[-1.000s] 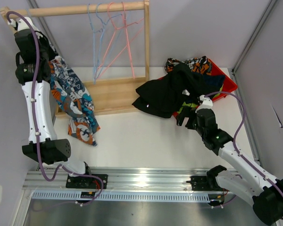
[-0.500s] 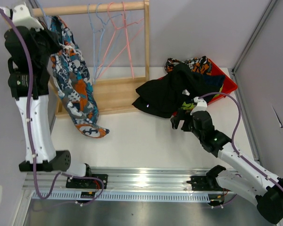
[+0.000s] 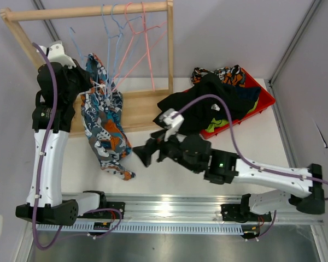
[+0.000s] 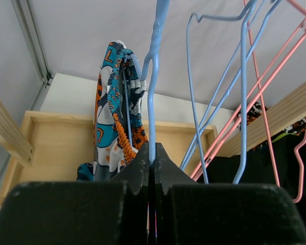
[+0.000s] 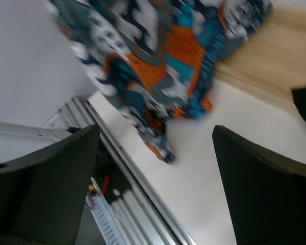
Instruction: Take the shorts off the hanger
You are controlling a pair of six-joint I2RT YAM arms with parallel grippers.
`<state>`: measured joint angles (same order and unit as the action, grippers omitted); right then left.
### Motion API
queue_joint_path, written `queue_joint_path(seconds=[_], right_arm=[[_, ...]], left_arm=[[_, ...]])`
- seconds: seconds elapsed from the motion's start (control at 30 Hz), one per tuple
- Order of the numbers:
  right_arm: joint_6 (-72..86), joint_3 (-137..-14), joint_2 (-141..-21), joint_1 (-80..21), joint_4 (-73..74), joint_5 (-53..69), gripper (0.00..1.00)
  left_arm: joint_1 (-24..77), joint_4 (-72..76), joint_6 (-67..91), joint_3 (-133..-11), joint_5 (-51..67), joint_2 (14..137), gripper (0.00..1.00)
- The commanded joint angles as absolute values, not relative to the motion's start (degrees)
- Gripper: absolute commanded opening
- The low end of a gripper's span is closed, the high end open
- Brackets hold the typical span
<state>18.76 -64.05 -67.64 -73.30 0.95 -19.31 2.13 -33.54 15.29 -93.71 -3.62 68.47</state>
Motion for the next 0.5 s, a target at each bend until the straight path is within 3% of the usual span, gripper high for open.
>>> queue_joint_path(seconds=[0.0,0.2,0.47], right_arm=[[13.19,-76.44,-76.97,-79.79,-4.13,-23.38,0.99],[11.16,-93.66,-93.48,-82.62,-4.48,-22.94,0.99],[11.16,-107.66,-108.97,-82.09,-3.08,-24.43,0.99]], left_arm=[[2.55,-27.33,17.93,-92.99,-1.85,66.8,0.0],[2.55,-28.12,18.37,-94.47,-0.44,66.8,0.0],[2.55,-31.64,17.49,-97.47,3.6,66.36,0.0]])
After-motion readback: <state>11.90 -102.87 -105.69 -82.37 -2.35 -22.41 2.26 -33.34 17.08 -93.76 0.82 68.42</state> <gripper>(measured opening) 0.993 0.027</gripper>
